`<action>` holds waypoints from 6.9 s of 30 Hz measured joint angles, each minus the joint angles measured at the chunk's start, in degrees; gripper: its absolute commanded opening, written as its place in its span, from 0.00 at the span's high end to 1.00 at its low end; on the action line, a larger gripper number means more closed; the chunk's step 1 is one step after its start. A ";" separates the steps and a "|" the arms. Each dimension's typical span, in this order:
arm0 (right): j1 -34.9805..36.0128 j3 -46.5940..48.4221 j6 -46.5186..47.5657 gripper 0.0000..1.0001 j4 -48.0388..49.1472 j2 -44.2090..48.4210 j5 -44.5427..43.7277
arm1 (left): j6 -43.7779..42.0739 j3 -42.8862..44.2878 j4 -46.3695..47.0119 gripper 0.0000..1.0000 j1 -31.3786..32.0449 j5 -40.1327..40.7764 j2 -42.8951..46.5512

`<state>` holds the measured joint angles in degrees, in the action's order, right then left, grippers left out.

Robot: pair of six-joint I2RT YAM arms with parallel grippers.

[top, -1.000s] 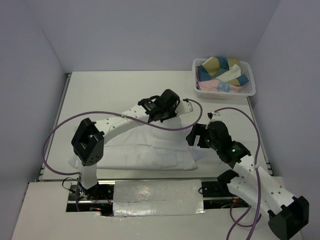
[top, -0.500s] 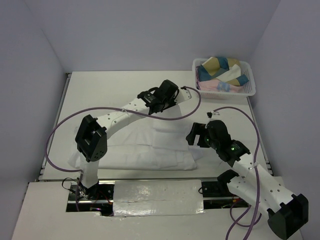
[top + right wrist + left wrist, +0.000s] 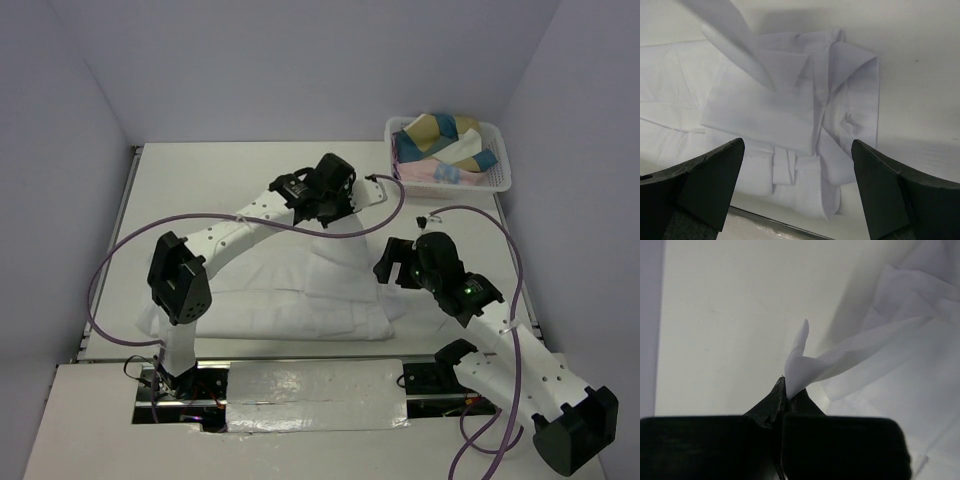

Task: Fold and stack the long sleeve shirts
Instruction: Fold the shirt

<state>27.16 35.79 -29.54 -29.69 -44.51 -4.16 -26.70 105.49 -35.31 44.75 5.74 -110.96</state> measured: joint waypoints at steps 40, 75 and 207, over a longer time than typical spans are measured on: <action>-2.47 -0.61 -5.88 0.05 -7.41 1.64 1.81 | -10.71 -22.45 -15.30 0.86 13.62 -19.47 8.74; -13.55 -2.32 -0.81 0.07 -1.40 -9.51 9.99 | -9.66 -17.81 3.41 0.01 7.26 -8.00 -0.44; 0.09 -7.96 -19.80 0.62 -5.07 -18.99 7.26 | -4.66 -32.94 -7.96 0.59 -72.54 -22.03 3.74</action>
<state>27.24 27.83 -49.34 -34.76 -63.51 3.09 -31.35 72.55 -43.27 -27.79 -16.29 -107.22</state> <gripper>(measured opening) 0.467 0.460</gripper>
